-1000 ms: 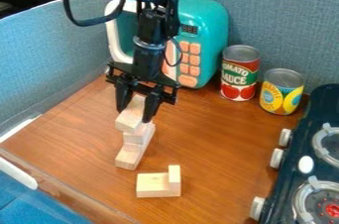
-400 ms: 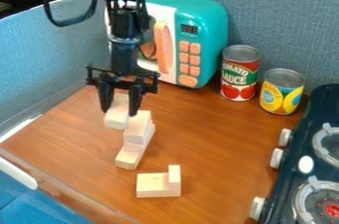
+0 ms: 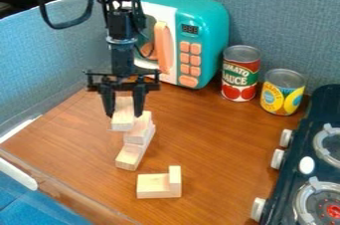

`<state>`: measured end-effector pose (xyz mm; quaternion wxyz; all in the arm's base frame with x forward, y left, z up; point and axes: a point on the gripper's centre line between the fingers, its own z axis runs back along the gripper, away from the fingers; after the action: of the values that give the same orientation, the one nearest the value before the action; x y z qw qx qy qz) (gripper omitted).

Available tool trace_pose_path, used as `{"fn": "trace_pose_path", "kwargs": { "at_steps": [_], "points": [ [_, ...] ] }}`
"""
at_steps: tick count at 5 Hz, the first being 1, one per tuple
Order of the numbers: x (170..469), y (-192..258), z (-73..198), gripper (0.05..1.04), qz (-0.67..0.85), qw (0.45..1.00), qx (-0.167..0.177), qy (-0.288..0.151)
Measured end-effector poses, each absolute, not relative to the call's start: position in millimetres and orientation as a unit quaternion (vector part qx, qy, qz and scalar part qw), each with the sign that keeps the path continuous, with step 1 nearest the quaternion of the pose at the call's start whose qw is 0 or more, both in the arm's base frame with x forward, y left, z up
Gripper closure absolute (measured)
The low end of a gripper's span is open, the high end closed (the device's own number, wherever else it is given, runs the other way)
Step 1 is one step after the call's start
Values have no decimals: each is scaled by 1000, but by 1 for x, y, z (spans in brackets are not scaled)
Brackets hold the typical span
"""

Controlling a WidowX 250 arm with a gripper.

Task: Make things happen

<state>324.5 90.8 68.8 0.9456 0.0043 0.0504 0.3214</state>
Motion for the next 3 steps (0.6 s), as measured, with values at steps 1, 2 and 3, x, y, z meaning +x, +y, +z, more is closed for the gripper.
{"fn": "trace_pose_path", "kwargs": {
  "at_steps": [1,2,3],
  "points": [
    [328,84,69,517,323,945,1,46],
    [330,78,69,517,317,947,-13,45],
    [329,78,69,517,311,949,-16,47]
  ]
}}
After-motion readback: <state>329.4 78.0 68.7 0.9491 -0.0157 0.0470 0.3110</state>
